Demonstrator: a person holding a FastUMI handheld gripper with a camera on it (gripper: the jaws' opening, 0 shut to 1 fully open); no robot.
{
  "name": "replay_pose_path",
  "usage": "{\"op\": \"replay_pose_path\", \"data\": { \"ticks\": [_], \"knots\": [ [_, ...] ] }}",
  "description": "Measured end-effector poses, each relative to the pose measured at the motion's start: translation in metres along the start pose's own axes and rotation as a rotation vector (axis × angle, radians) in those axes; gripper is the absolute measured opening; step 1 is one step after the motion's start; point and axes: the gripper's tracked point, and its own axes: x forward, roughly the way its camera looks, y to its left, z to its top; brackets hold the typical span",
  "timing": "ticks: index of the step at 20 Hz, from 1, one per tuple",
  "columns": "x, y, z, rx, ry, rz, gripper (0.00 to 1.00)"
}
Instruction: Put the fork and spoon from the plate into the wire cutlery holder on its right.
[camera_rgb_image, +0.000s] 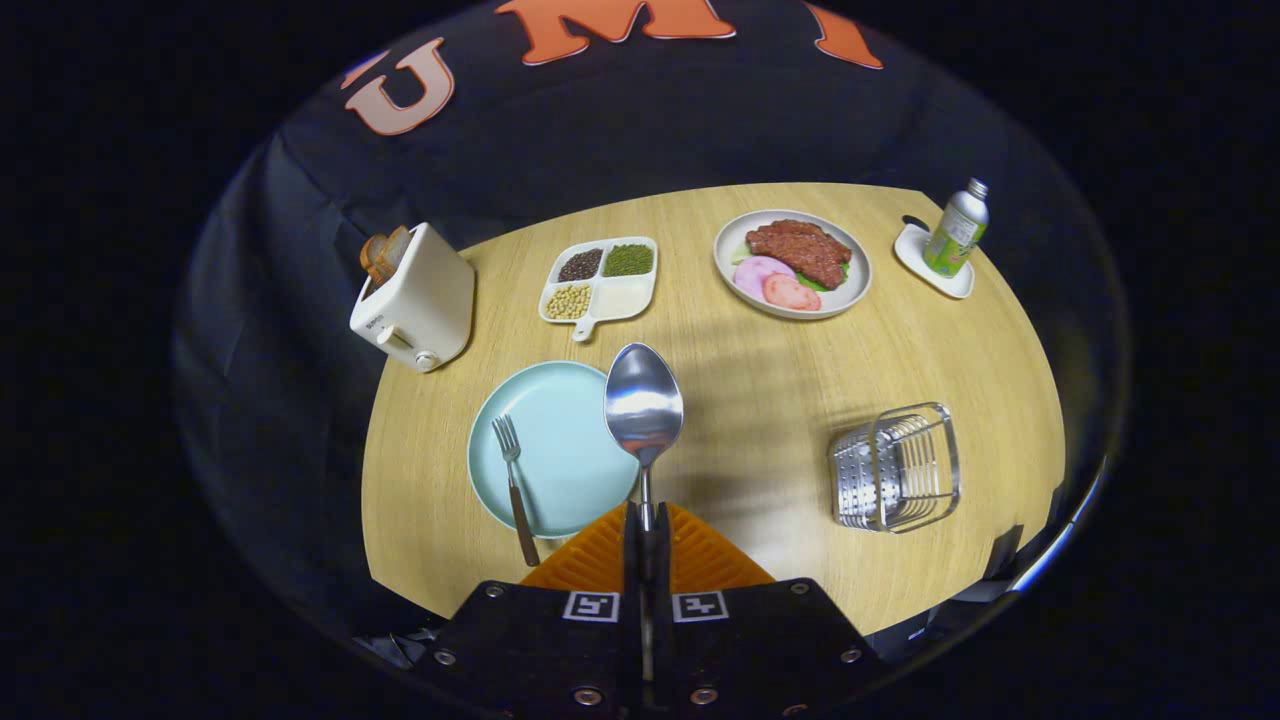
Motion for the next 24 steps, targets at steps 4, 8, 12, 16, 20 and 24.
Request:
{"op": "replay_pose_path", "data": {
  "ticks": [4, 8, 12, 16, 20, 24],
  "knots": [
    [-0.017, -0.046, -0.004, 0.056, -0.018, -0.035, 0.05],
    [-0.028, -0.091, -0.012, 0.111, -0.014, -0.059, 0.05],
    [-0.032, -0.133, -0.023, 0.135, -0.009, -0.086, 0.05],
    [-0.023, -0.153, -0.043, 0.123, 0.054, -0.091, 0.05],
    [-0.010, -0.163, -0.050, 0.114, 0.096, -0.081, 0.05],
    [-0.002, -0.168, -0.047, 0.080, 0.114, -0.094, 0.07]
  ]
}}
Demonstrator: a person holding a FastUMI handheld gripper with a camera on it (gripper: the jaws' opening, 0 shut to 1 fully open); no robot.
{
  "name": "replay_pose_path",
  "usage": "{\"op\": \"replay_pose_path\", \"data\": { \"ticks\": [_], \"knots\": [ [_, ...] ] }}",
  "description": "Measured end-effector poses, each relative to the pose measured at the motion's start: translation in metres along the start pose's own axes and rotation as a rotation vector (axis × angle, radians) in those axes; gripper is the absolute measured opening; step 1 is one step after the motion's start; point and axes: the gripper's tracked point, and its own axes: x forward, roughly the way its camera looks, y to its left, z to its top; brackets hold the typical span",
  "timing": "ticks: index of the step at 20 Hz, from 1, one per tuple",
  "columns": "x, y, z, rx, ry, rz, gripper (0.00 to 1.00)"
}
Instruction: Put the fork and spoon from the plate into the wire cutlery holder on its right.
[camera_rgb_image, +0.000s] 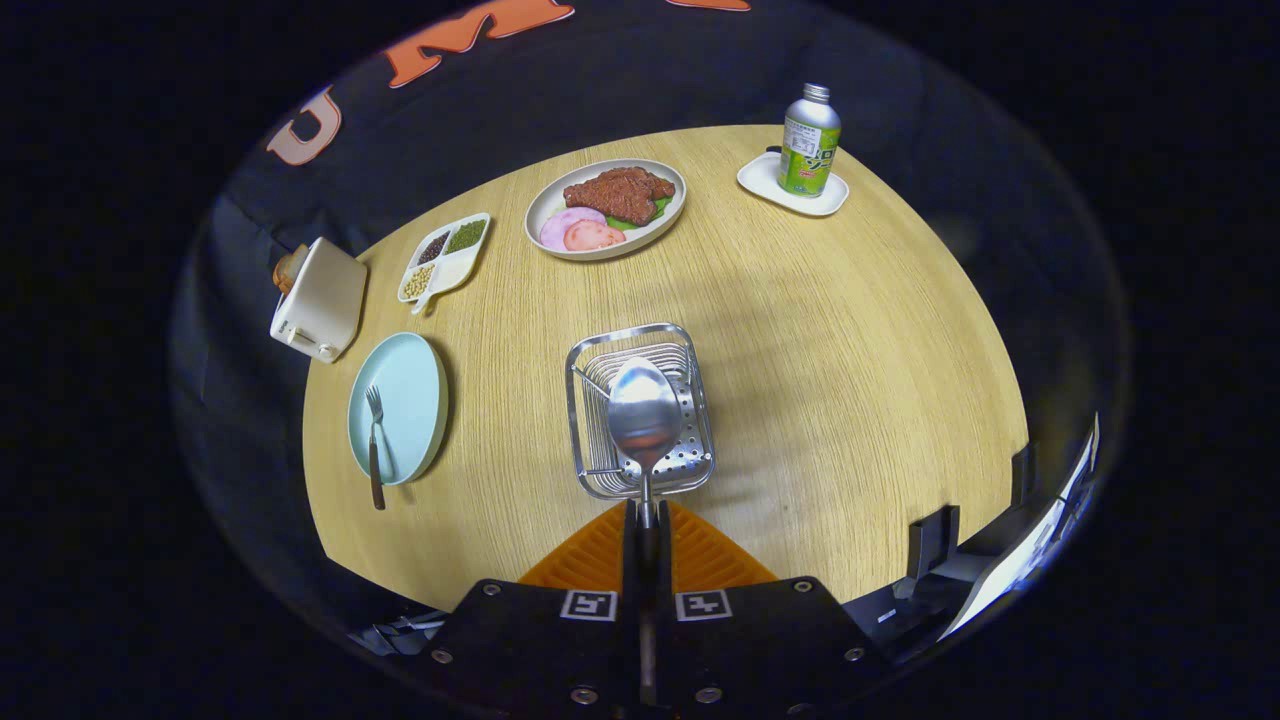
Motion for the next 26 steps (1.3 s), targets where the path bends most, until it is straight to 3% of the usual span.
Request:
{"op": "replay_pose_path", "data": {
  "ticks": [4, 8, 13, 17, 18, 20, 26],
  "knots": [
    [-0.011, 0.007, 0.030, 0.032, -0.080, 0.032, 0.12],
    [-0.038, 0.013, 0.071, -0.026, -0.259, 0.048, 0.14],
    [-0.099, 0.042, 0.132, -0.094, -0.584, 0.155, 0.30],
    [-0.138, 0.076, 0.145, -0.177, -0.759, 0.257, 0.61],
    [-0.143, 0.082, 0.146, -0.189, -0.792, 0.270, 0.73],
    [-0.155, 0.093, 0.150, -0.213, -0.867, 0.292, 0.83],
    [-0.195, 0.124, 0.157, -0.271, -1.058, 0.250, 0.90]
  ]
}}
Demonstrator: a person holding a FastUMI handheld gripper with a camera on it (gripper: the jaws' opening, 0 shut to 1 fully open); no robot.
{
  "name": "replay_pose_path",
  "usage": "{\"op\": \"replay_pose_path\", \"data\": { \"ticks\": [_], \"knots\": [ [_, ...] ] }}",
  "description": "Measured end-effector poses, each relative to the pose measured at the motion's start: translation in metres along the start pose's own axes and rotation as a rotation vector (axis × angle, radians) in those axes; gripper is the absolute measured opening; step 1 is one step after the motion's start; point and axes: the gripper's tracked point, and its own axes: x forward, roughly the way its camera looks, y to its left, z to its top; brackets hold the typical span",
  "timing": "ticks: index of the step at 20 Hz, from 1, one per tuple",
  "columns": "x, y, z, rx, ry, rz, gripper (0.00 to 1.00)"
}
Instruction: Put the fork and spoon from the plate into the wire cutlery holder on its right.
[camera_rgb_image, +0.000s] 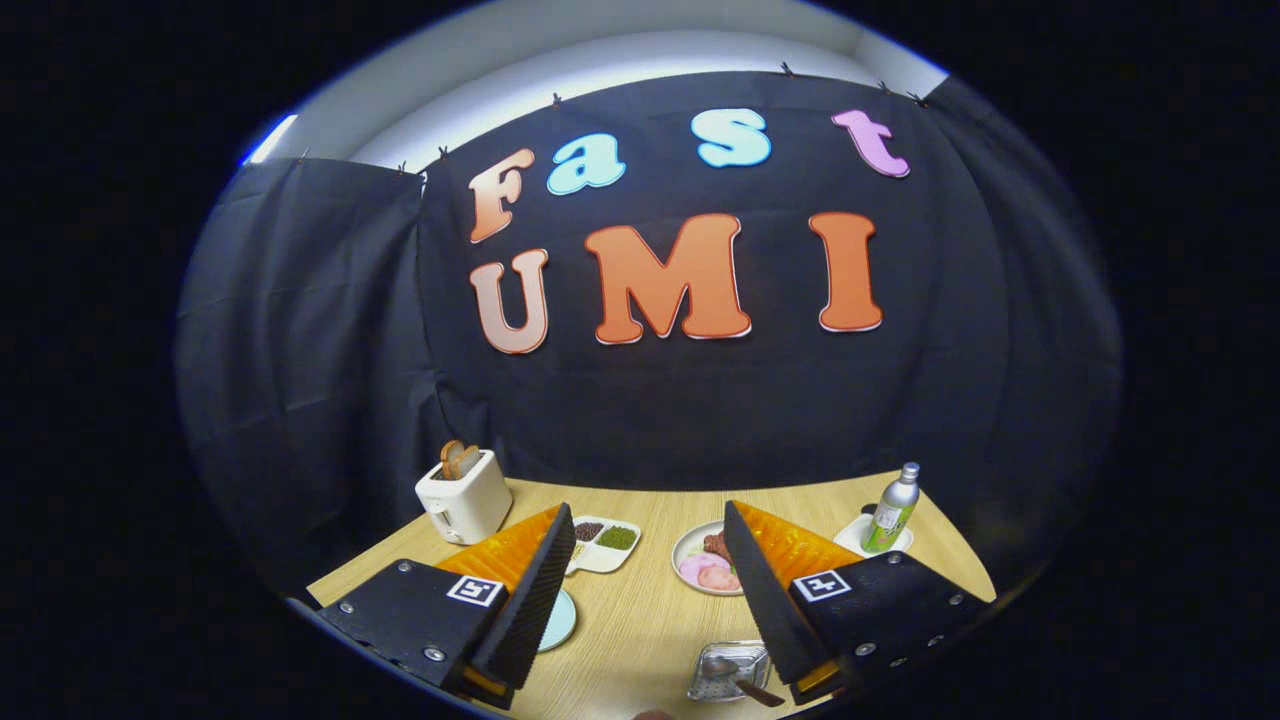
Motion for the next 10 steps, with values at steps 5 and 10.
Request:
{"op": "replay_pose_path", "data": {
  "ticks": [5, 10],
  "knots": [
    [0.003, 0.053, 0.017, 0.024, -0.106, -0.030, 0.91],
    [0.014, 0.115, 0.007, -0.018, -0.108, -0.015, 0.92]
  ]
}}
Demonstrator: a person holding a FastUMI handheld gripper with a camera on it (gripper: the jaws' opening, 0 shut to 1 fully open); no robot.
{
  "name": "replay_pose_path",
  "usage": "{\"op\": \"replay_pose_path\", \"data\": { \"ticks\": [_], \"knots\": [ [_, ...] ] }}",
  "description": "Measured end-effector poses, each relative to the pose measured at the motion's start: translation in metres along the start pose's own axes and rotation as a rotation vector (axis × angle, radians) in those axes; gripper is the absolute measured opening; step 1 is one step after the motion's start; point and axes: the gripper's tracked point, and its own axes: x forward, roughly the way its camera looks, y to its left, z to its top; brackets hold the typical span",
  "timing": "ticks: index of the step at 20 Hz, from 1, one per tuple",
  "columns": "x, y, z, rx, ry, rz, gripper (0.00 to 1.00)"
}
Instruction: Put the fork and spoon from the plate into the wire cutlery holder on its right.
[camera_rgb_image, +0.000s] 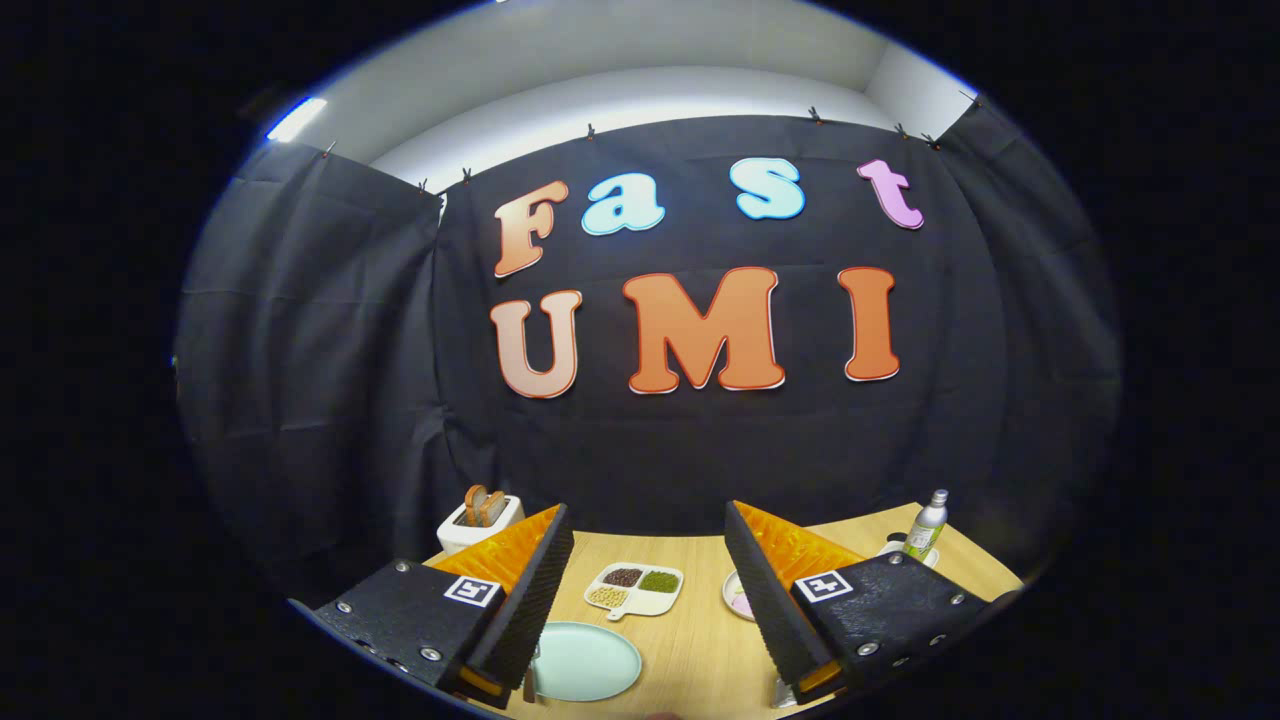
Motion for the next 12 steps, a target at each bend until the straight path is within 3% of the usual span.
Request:
{"op": "replay_pose_path", "data": {
  "ticks": [12],
  "knots": [
    [0.040, 0.115, -0.074, 0.002, 0.207, 0.100, 0.93]
  ]
}}
